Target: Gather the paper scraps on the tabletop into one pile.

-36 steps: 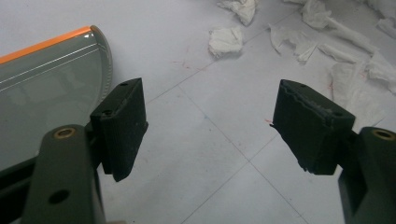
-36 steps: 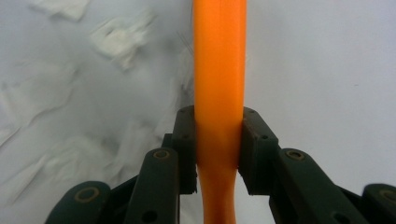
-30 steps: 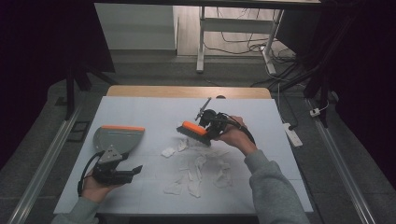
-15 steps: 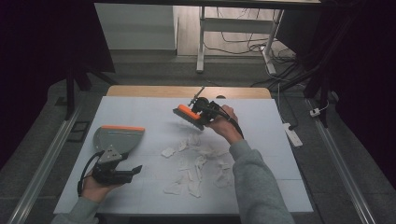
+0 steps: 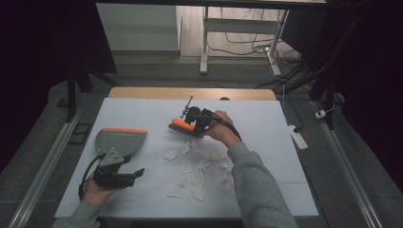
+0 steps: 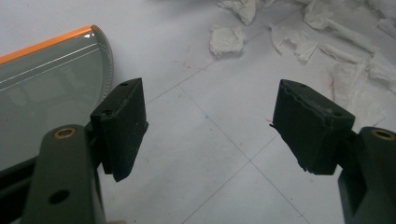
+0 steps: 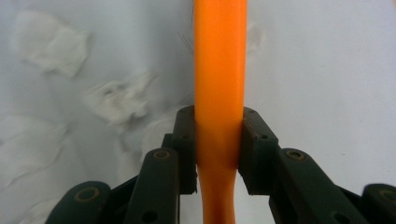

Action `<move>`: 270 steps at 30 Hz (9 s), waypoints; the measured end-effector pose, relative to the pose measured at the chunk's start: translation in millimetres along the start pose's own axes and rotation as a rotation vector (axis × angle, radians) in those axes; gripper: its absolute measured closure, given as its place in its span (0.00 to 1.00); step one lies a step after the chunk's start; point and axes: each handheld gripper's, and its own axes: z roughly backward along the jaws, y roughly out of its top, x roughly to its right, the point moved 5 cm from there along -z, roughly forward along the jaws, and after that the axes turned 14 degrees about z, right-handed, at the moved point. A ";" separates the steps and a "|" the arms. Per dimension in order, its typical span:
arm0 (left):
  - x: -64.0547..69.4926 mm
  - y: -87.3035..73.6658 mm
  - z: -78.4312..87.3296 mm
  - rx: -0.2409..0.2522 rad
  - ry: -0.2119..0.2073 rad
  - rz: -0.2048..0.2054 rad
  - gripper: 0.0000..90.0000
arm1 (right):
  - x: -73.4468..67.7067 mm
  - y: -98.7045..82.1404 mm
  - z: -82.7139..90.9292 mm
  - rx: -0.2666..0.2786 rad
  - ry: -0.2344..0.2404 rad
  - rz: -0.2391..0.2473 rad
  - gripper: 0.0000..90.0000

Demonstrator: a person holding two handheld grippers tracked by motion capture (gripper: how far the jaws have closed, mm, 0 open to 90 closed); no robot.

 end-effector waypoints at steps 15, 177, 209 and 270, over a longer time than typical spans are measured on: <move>-0.3 0.0 0.0 0.000 0.008 0.003 0.30 | -31.3 -23.1 38.7 0.120 0.028 -0.034 0.78; -16.2 -3.7 3.0 0.025 0.013 0.062 0.31 | -137.8 -3.2 43.7 -0.014 0.222 -0.115 0.78; -13.0 -2.8 -2.1 0.006 0.014 0.043 0.30 | -61.9 -145.5 59.3 -0.033 -0.023 -0.620 0.78; -9.1 -4.5 -2.0 -0.001 0.015 0.022 0.30 | -88.3 -132.3 59.2 0.158 0.030 -0.748 0.78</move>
